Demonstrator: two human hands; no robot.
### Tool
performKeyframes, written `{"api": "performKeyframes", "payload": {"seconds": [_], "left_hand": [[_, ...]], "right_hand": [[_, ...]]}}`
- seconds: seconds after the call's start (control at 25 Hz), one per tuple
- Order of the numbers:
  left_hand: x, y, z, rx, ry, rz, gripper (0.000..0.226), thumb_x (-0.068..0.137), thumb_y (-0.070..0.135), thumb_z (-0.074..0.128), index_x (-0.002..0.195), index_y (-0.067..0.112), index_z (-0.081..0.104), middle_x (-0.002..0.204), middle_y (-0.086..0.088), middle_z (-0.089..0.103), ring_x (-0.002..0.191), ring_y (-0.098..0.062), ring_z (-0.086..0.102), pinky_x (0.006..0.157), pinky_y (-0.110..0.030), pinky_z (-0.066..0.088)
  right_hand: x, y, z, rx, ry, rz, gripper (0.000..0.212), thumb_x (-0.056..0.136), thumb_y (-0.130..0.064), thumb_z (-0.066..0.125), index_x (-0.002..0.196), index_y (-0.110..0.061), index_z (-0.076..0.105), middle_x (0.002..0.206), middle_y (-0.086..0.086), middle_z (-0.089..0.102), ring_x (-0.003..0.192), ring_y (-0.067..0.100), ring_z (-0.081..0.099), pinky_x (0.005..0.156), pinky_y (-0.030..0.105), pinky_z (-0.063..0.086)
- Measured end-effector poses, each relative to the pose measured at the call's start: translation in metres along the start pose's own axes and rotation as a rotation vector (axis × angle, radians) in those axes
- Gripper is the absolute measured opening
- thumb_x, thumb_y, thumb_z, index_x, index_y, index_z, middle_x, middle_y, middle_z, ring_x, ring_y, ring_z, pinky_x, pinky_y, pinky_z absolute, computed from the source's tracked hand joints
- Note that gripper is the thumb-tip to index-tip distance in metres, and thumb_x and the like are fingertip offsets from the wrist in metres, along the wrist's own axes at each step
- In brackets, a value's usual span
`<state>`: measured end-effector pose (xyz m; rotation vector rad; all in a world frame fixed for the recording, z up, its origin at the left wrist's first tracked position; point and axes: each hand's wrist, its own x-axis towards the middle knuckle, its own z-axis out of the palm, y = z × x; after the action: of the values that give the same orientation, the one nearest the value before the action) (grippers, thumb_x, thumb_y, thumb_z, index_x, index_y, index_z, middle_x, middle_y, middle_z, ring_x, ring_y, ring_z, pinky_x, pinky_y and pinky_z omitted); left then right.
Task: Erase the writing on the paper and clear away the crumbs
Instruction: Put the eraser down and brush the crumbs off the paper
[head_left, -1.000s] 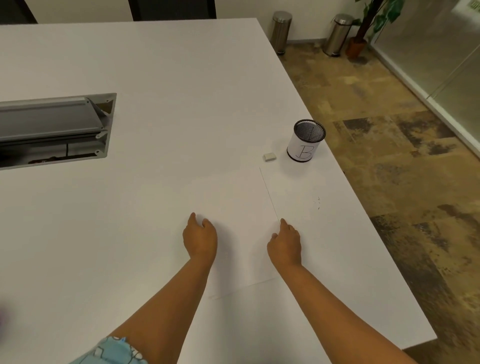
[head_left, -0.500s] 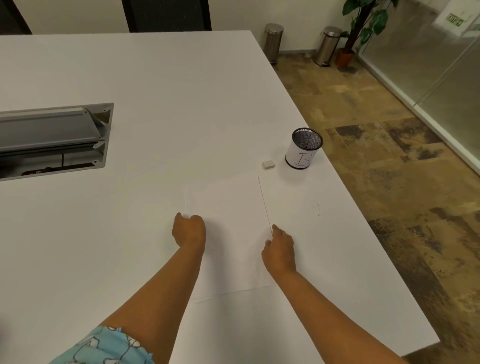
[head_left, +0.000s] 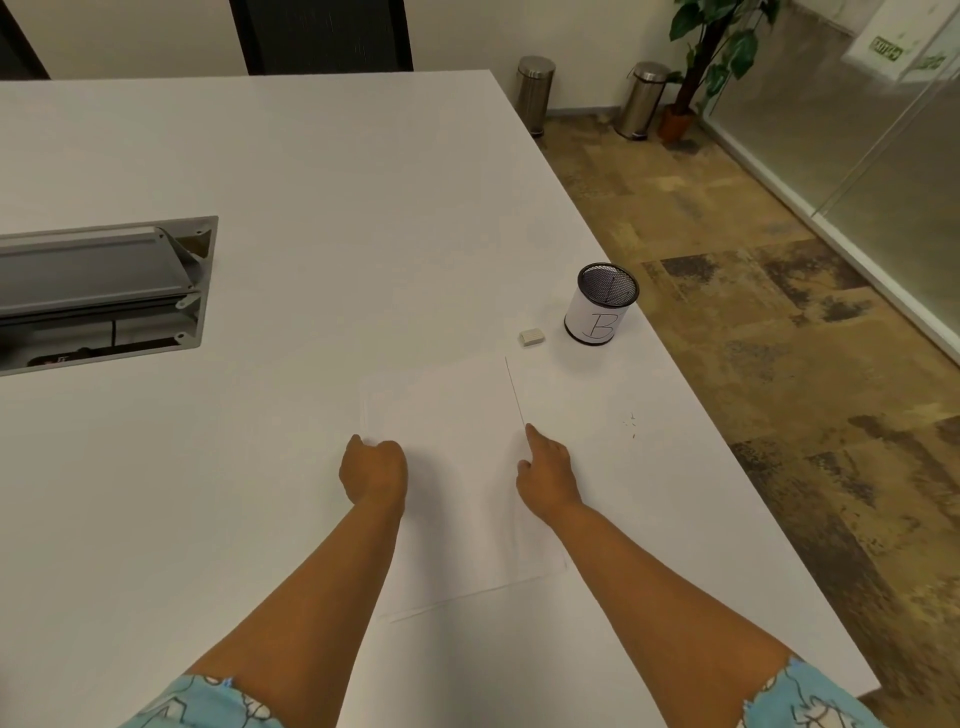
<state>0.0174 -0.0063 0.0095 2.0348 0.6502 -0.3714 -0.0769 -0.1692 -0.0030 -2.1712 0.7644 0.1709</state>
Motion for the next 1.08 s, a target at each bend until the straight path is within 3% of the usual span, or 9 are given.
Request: {"api": "performKeyframes", "payload": {"seconds": [0.4, 0.44, 0.52, 0.6, 0.68, 0.76, 0.8, 0.96, 1.08], "left_hand": [[0.011, 0.029, -0.001, -0.104, -0.054, -0.1, 0.043, 0.094, 0.017, 0.043, 0.135, 0.004, 0.038, 0.144, -0.012, 0.039, 0.131, -0.026, 0.037, 0.105, -0.03, 0.029], [0.007, 0.036, -0.007, -0.022, -0.06, -0.072, 0.046, 0.093, 0.025, 0.048, 0.134, 0.007, 0.039, 0.144, -0.01, 0.038, 0.134, -0.023, 0.033, 0.107, -0.027, 0.025], [0.007, 0.034, -0.011, 0.509, -0.028, 0.112, 0.055, 0.09, 0.033, 0.055, 0.136, 0.011, 0.034, 0.148, -0.005, 0.03, 0.139, -0.018, 0.024, 0.11, -0.023, 0.017], [0.012, 0.034, -0.006, 0.581, -0.088, 0.17, 0.059, 0.089, 0.035, 0.056, 0.137, 0.011, 0.031, 0.15, -0.005, 0.027, 0.14, -0.019, 0.02, 0.11, -0.023, 0.015], [0.011, 0.035, -0.004, 0.337, -0.038, 0.049, 0.053, 0.092, 0.035, 0.05, 0.136, 0.012, 0.034, 0.147, -0.006, 0.033, 0.138, -0.02, 0.025, 0.106, -0.016, 0.024], [0.014, 0.038, -0.001, -0.289, -0.047, -0.161, 0.039, 0.094, 0.024, 0.039, 0.131, 0.009, 0.042, 0.139, -0.012, 0.044, 0.128, -0.028, 0.041, 0.071, -0.007, 0.042], [0.016, 0.033, -0.001, -0.353, -0.033, -0.158, 0.038, 0.093, 0.017, 0.039, 0.128, 0.007, 0.045, 0.134, -0.017, 0.048, 0.121, -0.033, 0.047, 0.06, -0.013, 0.043], [0.02, 0.025, 0.0, -0.2, 0.048, -0.052, 0.038, 0.088, 0.008, 0.043, 0.124, -0.003, 0.046, 0.128, -0.025, 0.05, 0.116, -0.04, 0.048, 0.095, -0.046, 0.042], [0.012, 0.019, 0.005, -0.073, 0.16, 0.074, 0.049, 0.087, 0.005, 0.047, 0.136, 0.004, 0.039, 0.141, -0.016, 0.042, 0.13, -0.031, 0.038, 0.109, -0.044, 0.028]], "right_hand": [[0.021, -0.013, -0.001, 0.058, -0.012, 0.041, 0.054, 0.09, -0.006, 0.041, 0.14, -0.012, 0.023, 0.145, 0.011, 0.033, 0.136, 0.026, 0.021, 0.111, 0.041, 0.025], [0.024, -0.014, -0.003, 0.066, -0.018, 0.05, 0.054, 0.09, -0.006, 0.041, 0.14, -0.013, 0.023, 0.145, 0.011, 0.033, 0.136, 0.026, 0.021, 0.11, 0.041, 0.025], [0.027, -0.016, -0.003, 0.065, -0.029, 0.064, 0.054, 0.09, -0.008, 0.041, 0.14, -0.015, 0.023, 0.145, 0.011, 0.033, 0.136, 0.026, 0.02, 0.11, 0.041, 0.025], [0.027, -0.017, -0.002, 0.055, -0.031, 0.069, 0.054, 0.09, -0.01, 0.042, 0.141, -0.017, 0.023, 0.145, 0.011, 0.032, 0.136, 0.025, 0.021, 0.11, 0.039, 0.026], [0.027, -0.018, 0.0, 0.066, -0.025, 0.078, 0.054, 0.09, -0.012, 0.043, 0.141, -0.018, 0.023, 0.144, 0.011, 0.031, 0.135, 0.024, 0.022, 0.109, 0.037, 0.026], [0.026, -0.019, 0.001, 0.102, -0.006, 0.092, 0.054, 0.09, -0.013, 0.044, 0.14, -0.017, 0.023, 0.145, 0.01, 0.03, 0.135, 0.024, 0.021, 0.11, 0.038, 0.025], [0.026, -0.019, 0.002, 0.138, 0.01, 0.101, 0.054, 0.09, -0.013, 0.045, 0.14, -0.016, 0.024, 0.145, 0.009, 0.029, 0.135, 0.024, 0.021, 0.11, 0.039, 0.025], [0.021, -0.018, 0.005, 0.249, 0.031, 0.088, 0.055, 0.091, -0.017, 0.048, 0.14, -0.013, 0.024, 0.147, 0.009, 0.026, 0.136, 0.023, 0.017, 0.112, 0.039, 0.021], [0.019, -0.013, 0.002, 0.281, 0.021, 0.063, 0.053, 0.092, -0.02, 0.047, 0.139, -0.013, 0.025, 0.148, 0.008, 0.026, 0.137, 0.022, 0.018, 0.112, 0.036, 0.02]]}}
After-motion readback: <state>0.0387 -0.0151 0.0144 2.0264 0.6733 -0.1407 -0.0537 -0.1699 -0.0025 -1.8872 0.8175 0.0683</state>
